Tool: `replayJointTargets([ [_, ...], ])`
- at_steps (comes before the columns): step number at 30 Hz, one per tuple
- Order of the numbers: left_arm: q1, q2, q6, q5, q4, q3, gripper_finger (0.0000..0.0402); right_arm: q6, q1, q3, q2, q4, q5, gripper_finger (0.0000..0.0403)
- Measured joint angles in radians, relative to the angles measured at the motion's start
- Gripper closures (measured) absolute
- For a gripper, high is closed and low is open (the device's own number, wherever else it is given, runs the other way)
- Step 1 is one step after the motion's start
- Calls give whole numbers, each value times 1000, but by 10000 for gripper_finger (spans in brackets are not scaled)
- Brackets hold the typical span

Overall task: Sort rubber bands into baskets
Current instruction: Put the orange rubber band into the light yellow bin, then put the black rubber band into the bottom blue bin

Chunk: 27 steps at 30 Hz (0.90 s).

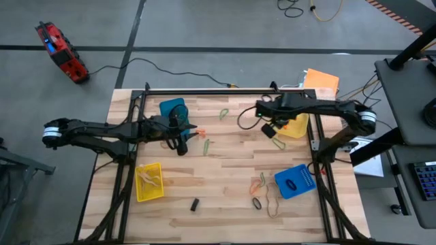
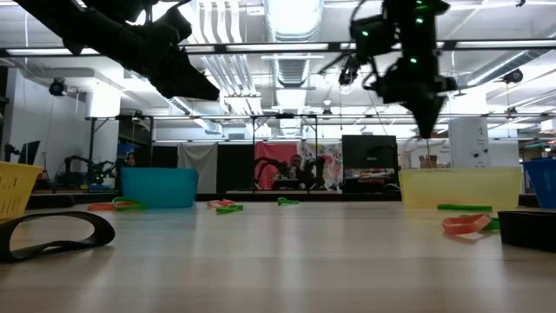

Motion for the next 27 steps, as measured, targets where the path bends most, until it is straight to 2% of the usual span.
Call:
replayJointTargets([
  [4, 0, 0, 3, 0, 0, 0, 283, 39, -52, -116, -79, 72, 77, 387],
  [10, 0, 0, 2, 0, 18, 0, 283, 21, -118, -221, -159, 216, 2, 337],
  [16, -7, 0, -69, 0, 27, 0, 283, 34, -123, -215, -177, 224, -3, 270],
  [19, -35, 0, -115, 10, 25, 0, 283, 65, -70, -200, -197, 269, -21, 249],
  [27, -159, 0, -286, 45, -51, 0, 283, -39, 142, -277, -256, 617, 21, 232],
])
